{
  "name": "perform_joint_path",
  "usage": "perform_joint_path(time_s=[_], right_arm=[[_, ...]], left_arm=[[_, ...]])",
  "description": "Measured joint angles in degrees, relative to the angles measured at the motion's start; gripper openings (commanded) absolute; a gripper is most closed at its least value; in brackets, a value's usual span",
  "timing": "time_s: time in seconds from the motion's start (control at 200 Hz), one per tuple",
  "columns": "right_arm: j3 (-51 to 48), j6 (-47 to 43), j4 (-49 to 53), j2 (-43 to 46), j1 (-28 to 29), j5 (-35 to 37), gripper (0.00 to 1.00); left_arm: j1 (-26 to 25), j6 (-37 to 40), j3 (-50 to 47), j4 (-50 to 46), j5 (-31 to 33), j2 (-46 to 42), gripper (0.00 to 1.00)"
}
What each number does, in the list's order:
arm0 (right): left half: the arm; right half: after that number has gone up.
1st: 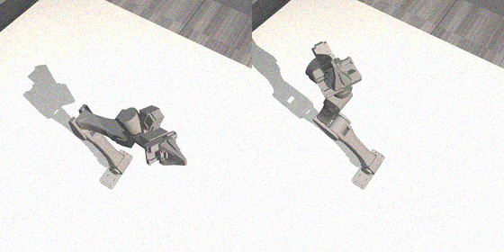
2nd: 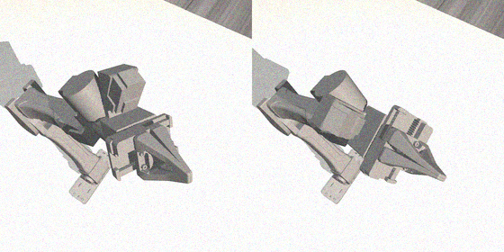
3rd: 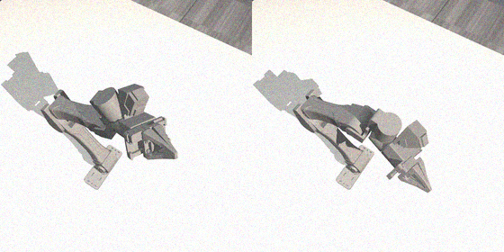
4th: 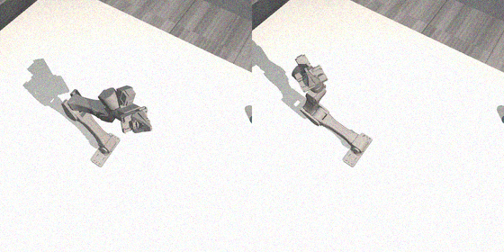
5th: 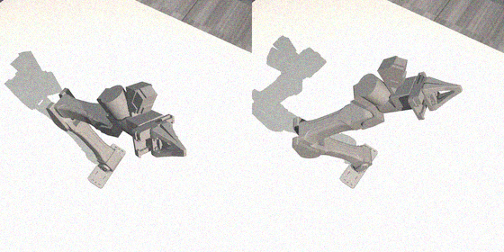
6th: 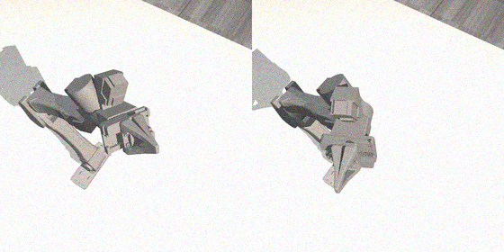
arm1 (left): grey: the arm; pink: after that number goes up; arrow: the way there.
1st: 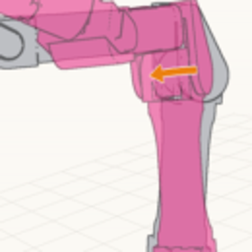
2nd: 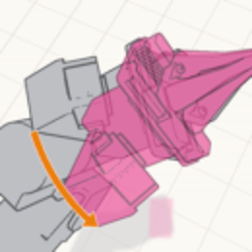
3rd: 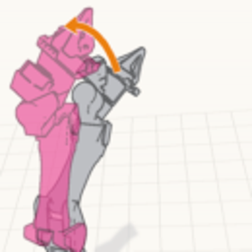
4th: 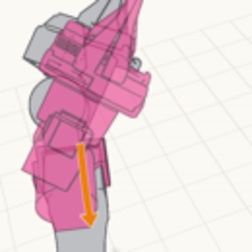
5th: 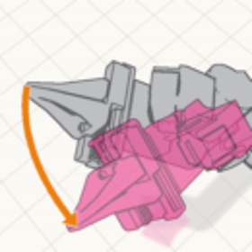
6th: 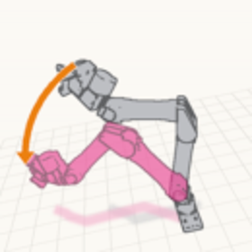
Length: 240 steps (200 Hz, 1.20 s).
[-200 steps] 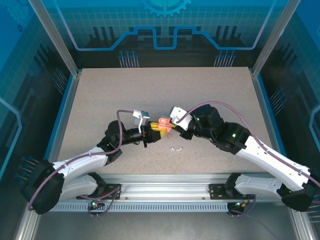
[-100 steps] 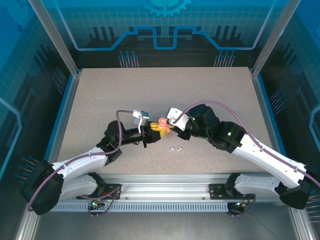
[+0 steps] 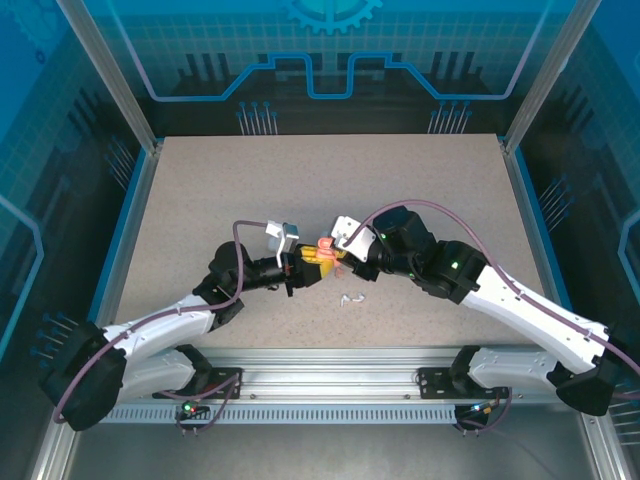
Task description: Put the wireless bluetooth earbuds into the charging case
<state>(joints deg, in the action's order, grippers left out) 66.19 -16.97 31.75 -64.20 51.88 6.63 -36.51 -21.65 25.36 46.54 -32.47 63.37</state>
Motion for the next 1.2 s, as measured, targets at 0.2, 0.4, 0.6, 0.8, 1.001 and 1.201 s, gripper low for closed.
perform_joint_path(time_s=[0.2,0.4,0.6,0.8,1.001,1.201], right_arm=[[0.66,1.01,1.31,-0.02,-0.52,-2.12,0.24],[1.18,2.69,2.14,0.0,-2.25,-6.95,0.29],[1.79,4.74,2.8,0.0,-4.13,-11.98,0.44],[2.4,7.28,2.97,0.13,-5.86,-15.28,0.61],[4.04,11.3,2.49,2.82,-8.85,-15.23,0.72],[4.42,16.06,1.29,6.84,-12.31,-14.34,0.78]], left_arm=[[-0.09,0.85,0.0,-0.13,-0.42,-0.22,0.0],[-0.09,1.53,-0.02,-0.13,-0.42,-0.39,0.0],[-0.11,2.75,-0.02,0.33,-0.37,-0.44,0.0],[-0.11,4.07,-0.2,1.33,-0.28,-0.44,0.0],[-0.2,5.62,-1.09,3.19,0.63,-0.44,0.0],[-0.31,8.24,-2.08,3.61,2.25,-0.59,0.0]])
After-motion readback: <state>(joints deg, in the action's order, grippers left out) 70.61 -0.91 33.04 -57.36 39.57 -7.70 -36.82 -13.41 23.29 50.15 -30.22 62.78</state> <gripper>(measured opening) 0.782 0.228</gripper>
